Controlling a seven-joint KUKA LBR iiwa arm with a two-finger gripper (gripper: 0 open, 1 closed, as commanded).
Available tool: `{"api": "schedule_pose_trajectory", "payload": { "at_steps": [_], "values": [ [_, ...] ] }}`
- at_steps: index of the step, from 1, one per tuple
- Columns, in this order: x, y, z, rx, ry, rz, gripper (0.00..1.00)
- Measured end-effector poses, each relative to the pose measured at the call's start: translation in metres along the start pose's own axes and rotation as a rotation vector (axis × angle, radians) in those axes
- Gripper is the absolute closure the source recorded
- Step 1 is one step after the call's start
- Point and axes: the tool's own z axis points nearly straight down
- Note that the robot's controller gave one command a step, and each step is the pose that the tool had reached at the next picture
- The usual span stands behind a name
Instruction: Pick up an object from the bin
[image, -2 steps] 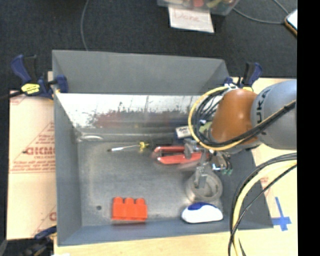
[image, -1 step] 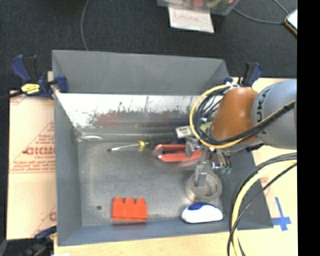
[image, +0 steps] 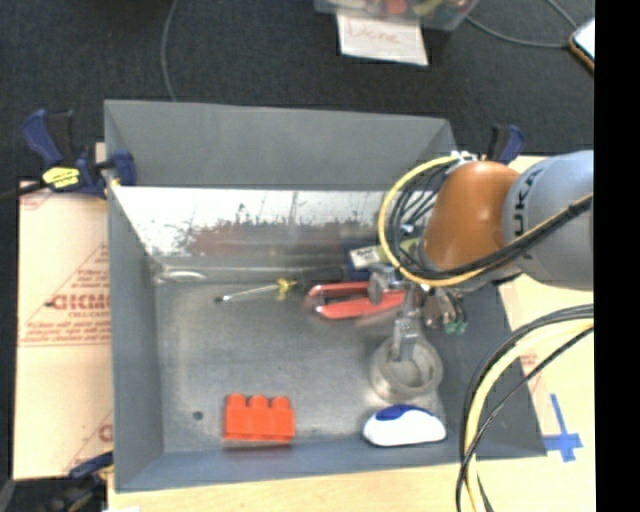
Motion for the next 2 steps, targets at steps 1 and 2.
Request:
{"api": "schedule_pose_trajectory", "payload": {
  "at_steps": [1, 2],
  "values": [
    [0.005, -0.005, 0.005, -0.005, -0.006, 0.071, 0.0],
    [-0.048, -0.035, 0.011, -0.026, 0.078, -0.062, 0.0]
  ]
}}
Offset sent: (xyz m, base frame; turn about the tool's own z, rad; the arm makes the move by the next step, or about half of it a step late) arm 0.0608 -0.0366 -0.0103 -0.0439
